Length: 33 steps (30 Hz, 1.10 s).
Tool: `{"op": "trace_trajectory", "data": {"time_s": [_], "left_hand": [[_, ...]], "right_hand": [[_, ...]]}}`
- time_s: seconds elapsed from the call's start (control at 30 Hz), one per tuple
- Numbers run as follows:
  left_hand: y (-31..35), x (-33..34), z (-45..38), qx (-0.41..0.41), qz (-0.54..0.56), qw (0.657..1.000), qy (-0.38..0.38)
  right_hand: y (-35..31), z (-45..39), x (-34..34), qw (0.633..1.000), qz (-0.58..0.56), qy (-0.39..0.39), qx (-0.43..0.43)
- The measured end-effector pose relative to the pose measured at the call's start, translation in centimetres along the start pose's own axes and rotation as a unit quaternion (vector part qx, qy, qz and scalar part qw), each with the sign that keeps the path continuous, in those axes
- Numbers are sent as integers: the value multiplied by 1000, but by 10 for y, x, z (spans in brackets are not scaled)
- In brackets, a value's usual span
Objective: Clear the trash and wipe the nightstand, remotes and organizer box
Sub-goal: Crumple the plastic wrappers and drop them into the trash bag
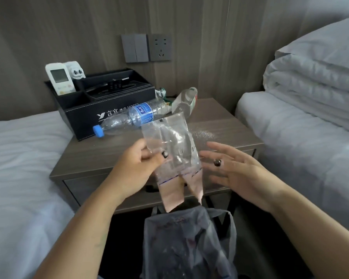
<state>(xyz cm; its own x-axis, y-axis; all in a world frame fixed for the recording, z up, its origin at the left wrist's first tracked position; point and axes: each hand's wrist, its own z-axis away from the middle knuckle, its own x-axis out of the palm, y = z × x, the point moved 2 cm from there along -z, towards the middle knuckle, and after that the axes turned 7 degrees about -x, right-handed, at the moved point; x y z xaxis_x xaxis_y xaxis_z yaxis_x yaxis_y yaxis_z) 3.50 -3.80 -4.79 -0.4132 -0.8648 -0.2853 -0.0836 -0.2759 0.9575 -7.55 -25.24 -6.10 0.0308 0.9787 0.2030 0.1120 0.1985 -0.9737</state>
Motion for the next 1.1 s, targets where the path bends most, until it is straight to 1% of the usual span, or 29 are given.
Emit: {"op": "trace_trajectory", "data": {"time_s": [0.07,0.13,0.2,0.23,0.27,0.33,0.4,0.47,0.5,0.53,0.6,0.63,0.7,0.77,0.9,1.0,1.1], "left_hand": [[-4,4,0,19,-93,994,-54],[-10,13,1,30,-166,982,-86],[-15,19,1,35,-197,975,-98],[-17,19,0,34,-198,975,-96],[-18,18,0,29,-186,977,-96],[-17,14,0,12,-134,985,-109],[-18,13,1,-6,-97,986,-134],[-16,15,2,-9,-83,987,-141],[-15,16,2,-13,-57,988,-140],[-13,17,3,-22,-16,990,-141],[-9,17,3,-42,76,986,-145],[-7,16,4,-49,109,981,-150],[-5,17,8,-53,137,974,-174],[-5,21,11,-56,127,971,-197],[-6,25,12,-66,136,970,-189],[-7,25,11,-62,141,968,-200],[-7,26,12,-79,143,966,-198]], "right_hand": [[2,-8,0,996,88,23,-24],[9,-15,6,982,176,34,-53],[15,-18,13,956,283,19,-72],[17,-19,15,944,322,8,-76],[18,-19,15,939,337,6,-75],[15,-20,15,954,289,27,-79],[12,-21,14,975,197,64,-79],[8,-19,11,988,117,70,-69],[5,-17,9,994,81,53,-58],[4,-15,6,998,40,20,-44],[-1,-12,2,997,-33,-59,-25],[-1,-10,2,996,-49,-77,-21],[1,-11,3,996,-49,-67,-28],[2,-12,8,998,-22,-53,-38],[-7,-8,16,997,7,-68,-35],[-13,-7,17,992,107,-30,-52],[-10,-8,19,989,118,2,-88]]}}
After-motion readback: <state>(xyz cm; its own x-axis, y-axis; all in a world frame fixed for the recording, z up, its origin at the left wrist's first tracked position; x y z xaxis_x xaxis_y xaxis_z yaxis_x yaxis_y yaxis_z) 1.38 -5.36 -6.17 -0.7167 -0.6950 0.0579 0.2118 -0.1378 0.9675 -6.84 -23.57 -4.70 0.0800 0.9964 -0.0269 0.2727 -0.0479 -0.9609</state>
